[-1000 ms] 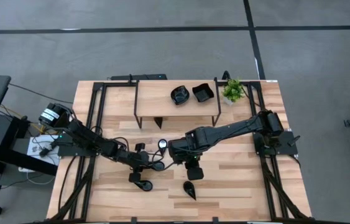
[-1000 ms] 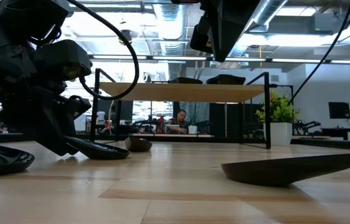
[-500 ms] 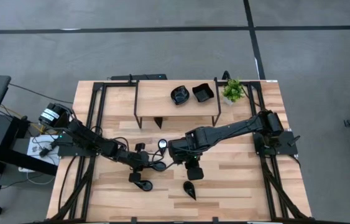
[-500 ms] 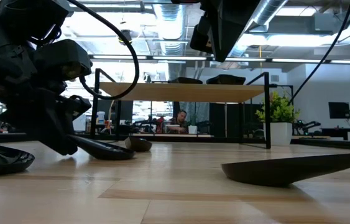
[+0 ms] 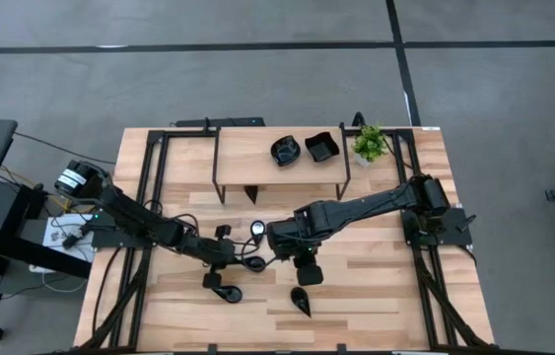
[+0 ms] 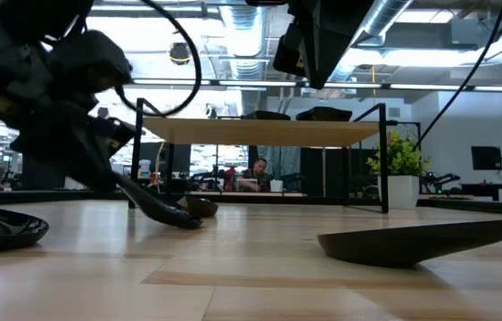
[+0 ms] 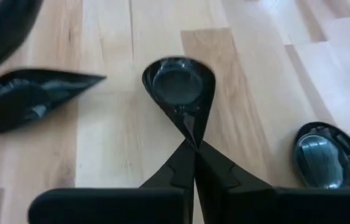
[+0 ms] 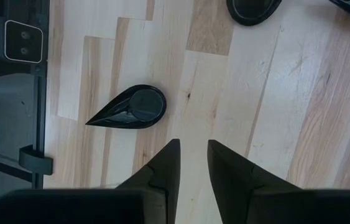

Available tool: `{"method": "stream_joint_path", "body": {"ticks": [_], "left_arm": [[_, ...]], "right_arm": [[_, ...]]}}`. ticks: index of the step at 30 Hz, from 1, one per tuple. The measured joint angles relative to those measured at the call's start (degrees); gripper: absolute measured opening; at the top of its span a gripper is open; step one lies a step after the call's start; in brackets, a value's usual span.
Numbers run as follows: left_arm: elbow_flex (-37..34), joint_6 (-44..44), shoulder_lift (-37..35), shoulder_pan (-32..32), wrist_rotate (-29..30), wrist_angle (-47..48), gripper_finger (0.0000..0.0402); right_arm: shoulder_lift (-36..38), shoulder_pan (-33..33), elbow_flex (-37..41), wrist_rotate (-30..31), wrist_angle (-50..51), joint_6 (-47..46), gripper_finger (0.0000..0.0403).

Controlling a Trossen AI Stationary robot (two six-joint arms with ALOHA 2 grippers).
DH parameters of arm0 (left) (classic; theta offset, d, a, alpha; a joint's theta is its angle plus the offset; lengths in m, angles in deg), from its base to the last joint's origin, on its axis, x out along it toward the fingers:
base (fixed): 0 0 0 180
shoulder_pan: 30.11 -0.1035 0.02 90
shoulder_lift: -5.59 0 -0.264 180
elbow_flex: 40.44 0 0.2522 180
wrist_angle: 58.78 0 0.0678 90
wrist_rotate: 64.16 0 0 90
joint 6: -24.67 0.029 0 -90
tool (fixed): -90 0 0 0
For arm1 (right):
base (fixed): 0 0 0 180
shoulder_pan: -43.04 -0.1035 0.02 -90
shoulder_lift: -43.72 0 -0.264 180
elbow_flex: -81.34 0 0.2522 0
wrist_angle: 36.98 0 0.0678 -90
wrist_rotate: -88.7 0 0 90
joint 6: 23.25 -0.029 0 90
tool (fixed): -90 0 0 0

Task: Pick & Place Mini shaped plates
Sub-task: Put the black drop shaped plate on the shelf

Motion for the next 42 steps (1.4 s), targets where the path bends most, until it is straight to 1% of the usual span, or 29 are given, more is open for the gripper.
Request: {"method": "stream_joint_path", "body": {"ticks": [4,9,21,25,31,34,38,42], "left_arm": [[0.01,1.85,-2.24,0.0,0.24,0.85,0.0008],[0.0,2.0,-3.88,0.0,0.24,2.23,0.0007],[0.02,1.92,-4.27,-0.35,0.18,2.15,0.0013],[0.02,1.99,-4.27,-1.64,0.22,1.86,0.0044],[0.02,2.0,-4.27,-3.32,0.22,1.69,0.0126],[0.02,2.0,-4.27,-3.24,0.16,0.95,0.016],[0.04,2.0,-3.93,-3.25,-0.66,-0.9,0.0185],[0.04,1.57,-1.43,-3.23,-1.23,-3.78,0.0192]], "right_arm": [[0.0,-0.01,0.0,0.0,0.0,0.0,0.0077],[0.0,-0.01,0.0,0.0,0.0,0.0,0.0077],[0.0,0.0,0.0,-0.04,0.0,-0.37,0.0077],[0.0,-0.02,0.0,-0.11,0.0,-0.68,0.0077],[0.0,-0.02,0.0,-0.13,-0.01,-0.68,0.0077],[0.0,-0.02,0.0,-0.13,0.0,-0.68,0.0077],[0.0,-0.02,0.0,-0.13,-0.02,-0.66,0.0077],[0.0,-0.02,0.0,-0.13,-0.15,-0.66,0.0077]]}}
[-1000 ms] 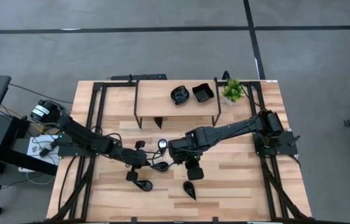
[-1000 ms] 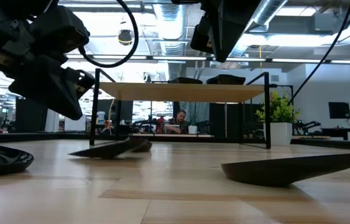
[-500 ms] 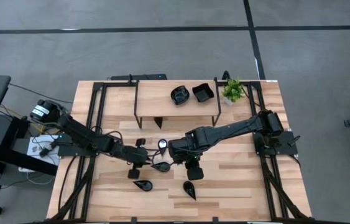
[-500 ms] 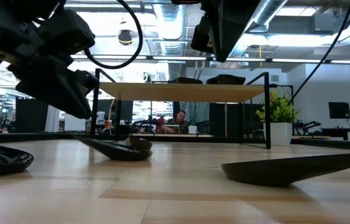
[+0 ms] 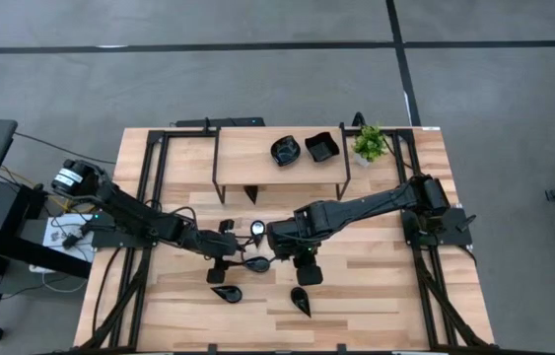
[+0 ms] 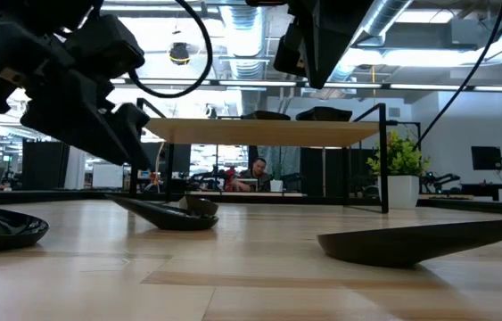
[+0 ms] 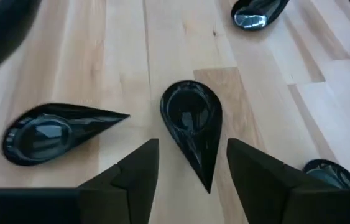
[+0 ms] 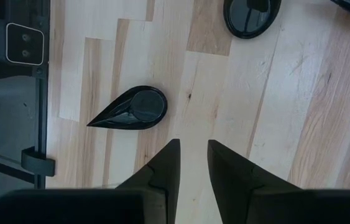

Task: Pick & Place Mini shaped plates
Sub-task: Put the black drop shaped plate on the shelf

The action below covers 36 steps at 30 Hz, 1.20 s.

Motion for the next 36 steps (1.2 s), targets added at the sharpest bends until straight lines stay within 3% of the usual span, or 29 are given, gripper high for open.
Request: {"method": "stream_joint_path", "body": {"ticks": [8,14,18,30,36], "left_arm": [[0.0,2.08,4.05,1.4,-1.19,-6.9,0.0189],[0.0,13.94,4.87,3.7,-1.14,-7.02,0.0179],[0.0,18.88,4.87,4.6,2.24,-7.23,0.0177],[0.0,21.46,4.9,4.48,3.95,-10.58,0.0176],[0.49,20.96,8.56,5.17,4.05,-12.5,0.0176]], "right_arm": [[0.0,-0.37,0.0,0.0,0.05,-0.72,0.0077],[0.0,-0.92,0.0,0.0,0.13,-0.87,0.0077],[0.0,-1.14,0.0,0.02,0.17,-0.88,0.0077],[0.0,-1.49,0.0,0.13,0.15,-2.38,0.0077],[0.0,-1.46,0.0,0.15,0.09,-2.4,0.0077]]}}
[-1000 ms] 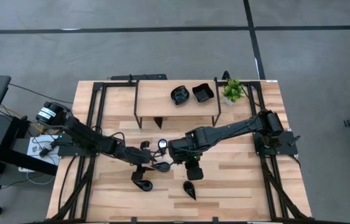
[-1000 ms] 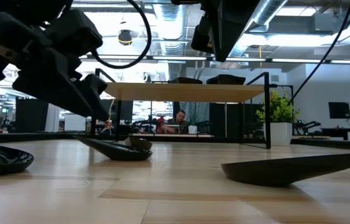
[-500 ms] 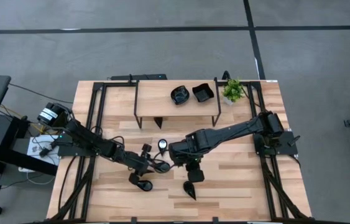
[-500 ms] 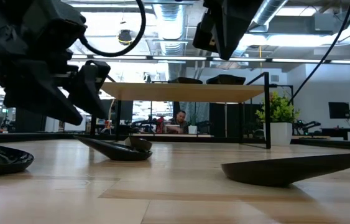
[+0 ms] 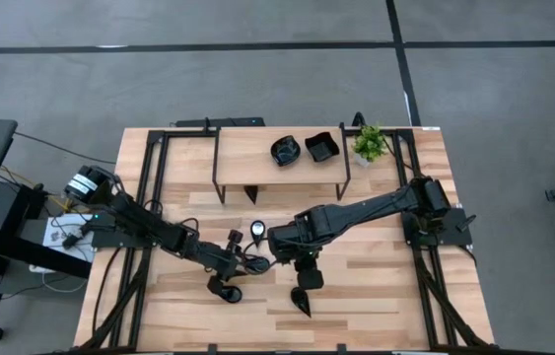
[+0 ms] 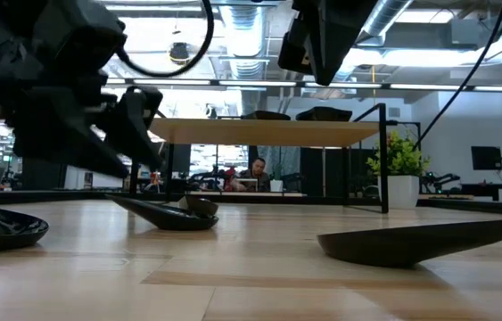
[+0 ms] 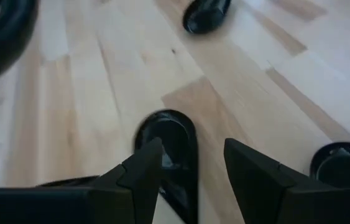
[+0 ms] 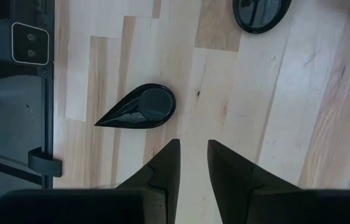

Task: Pick & Place Mini shaped plates
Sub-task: Put the black drop shaped plate on the shelf

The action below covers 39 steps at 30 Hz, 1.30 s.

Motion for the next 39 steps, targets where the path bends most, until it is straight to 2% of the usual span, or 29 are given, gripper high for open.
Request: {"method": "stream_joint_path", "body": {"ticks": [6,9,14,19,25,29,34,39], "left_arm": [[1.22,-1.45,-0.49,1.77,2.46,0.98,0.0176],[1.21,-4.27,-3.83,3.13,4.93,6.62,0.0176],[1.2,-14.5,-11.6,6.59,5.99,16.91,0.0176],[1.19,-18.48,-15.13,8.99,5.96,21.08,0.0176],[1.17,-15.88,-11.33,5.98,6.41,20.92,0.0176],[1.45,-10.41,-7.15,3.41,4.83,16.82,0.0176],[5.59,-2.97,-2.38,2.16,3.29,13.92,0.0176],[6.4,-2.79,0.92,0.49,0.0,14.51,0.0176]], "right_arm": [[0.0,-0.03,0.0,0.0,-0.13,-1.05,0.0077],[0.0,-0.35,0.0,0.02,0.04,-1.05,0.0077],[0.0,-0.46,0.0,0.02,-0.05,-1.05,0.0077],[0.0,-0.42,0.0,0.02,-0.48,-1.04,0.0077],[0.0,-0.42,0.0,0.02,-0.68,-1.03,0.0077],[0.0,-0.42,0.0,0.03,-0.85,-1.01,0.0077],[0.0,-0.42,0.0,0.02,-0.85,-1.01,0.0077],[0.0,-0.42,0.0,0.04,-0.83,-0.97,0.0077]]}}
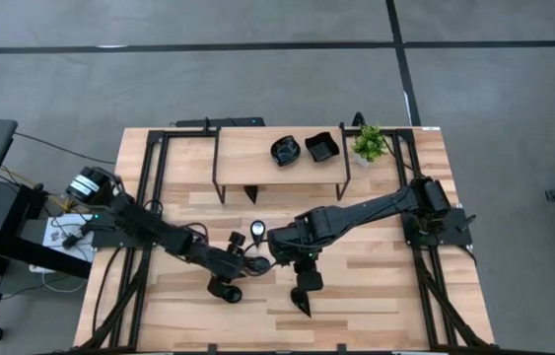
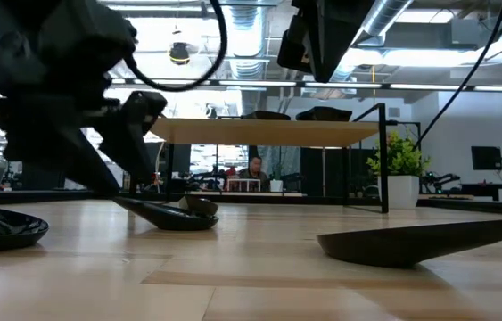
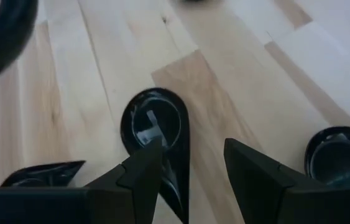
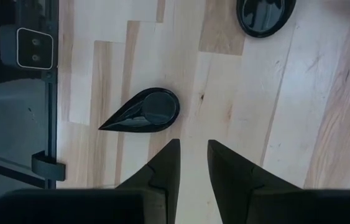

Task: Pick & Place Mini shaped plates
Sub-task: Put the black drop shaped plate on the shelf

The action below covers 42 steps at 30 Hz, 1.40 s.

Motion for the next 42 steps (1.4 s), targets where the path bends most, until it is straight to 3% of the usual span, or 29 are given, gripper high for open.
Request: {"method": "stream_joint_path", "body": {"ticks": [42], "left_arm": [[-0.13,-0.32,4.37,-1.81,-3.68,-5.04,0.0176]], "right_arm": [[0.0,0.0,0.0,0.0,-0.66,1.03,0.0077]]}}
